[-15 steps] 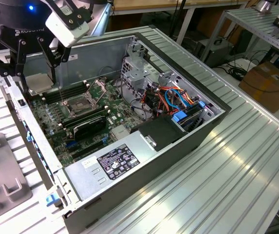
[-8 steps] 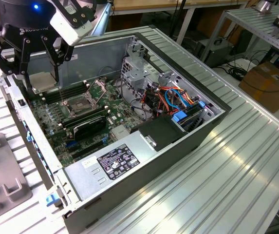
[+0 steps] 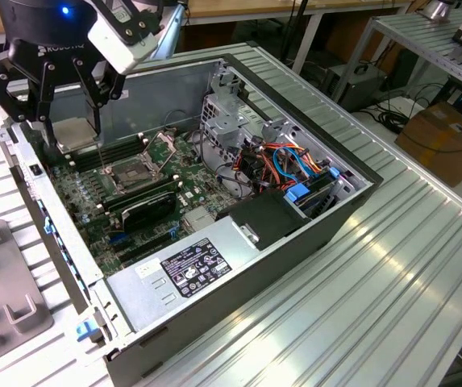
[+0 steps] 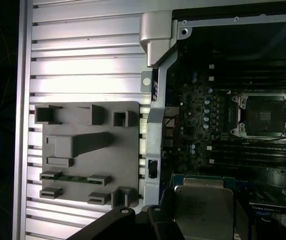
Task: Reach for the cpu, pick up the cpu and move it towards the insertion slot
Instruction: 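Pick up the cpu and move it towards the insertion slot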
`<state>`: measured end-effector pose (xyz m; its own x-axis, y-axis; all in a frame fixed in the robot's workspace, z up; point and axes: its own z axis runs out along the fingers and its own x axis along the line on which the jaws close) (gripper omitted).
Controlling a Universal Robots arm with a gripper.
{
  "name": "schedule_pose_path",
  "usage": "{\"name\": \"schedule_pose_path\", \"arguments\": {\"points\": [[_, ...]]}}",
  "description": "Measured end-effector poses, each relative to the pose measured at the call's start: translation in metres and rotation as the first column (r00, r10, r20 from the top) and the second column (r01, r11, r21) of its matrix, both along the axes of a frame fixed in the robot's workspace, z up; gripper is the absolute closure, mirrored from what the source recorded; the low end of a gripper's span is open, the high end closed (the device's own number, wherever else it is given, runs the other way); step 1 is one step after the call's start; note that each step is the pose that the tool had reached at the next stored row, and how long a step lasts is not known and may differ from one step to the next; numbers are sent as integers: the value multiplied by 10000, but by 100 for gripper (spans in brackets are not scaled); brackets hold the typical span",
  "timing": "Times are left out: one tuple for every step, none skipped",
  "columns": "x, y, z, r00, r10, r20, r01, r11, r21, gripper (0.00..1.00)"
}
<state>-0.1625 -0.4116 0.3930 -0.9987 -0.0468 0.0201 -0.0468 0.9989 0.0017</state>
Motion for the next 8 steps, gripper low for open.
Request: {"name": "schedule_pose_path", "arguments": {"points": [[8, 2, 0, 10000, 1, 0, -1, 10000, 0, 45], [13, 4, 0, 10000, 1, 0, -1, 10000, 0, 45], [18, 6, -1, 10000, 0, -1, 0, 10000, 0, 45], [30, 10, -1, 10000, 0, 0, 0, 10000, 0, 45], [36, 12, -1, 10000, 0, 0, 0, 10000, 0, 45], [39, 13, -1, 10000, 0, -1, 0, 10000, 0, 45], [47, 16, -2, 10000, 0, 0, 0, 10000, 1, 45], [51, 19, -2, 10000, -1, 0, 1, 10000, 0, 45]]}}
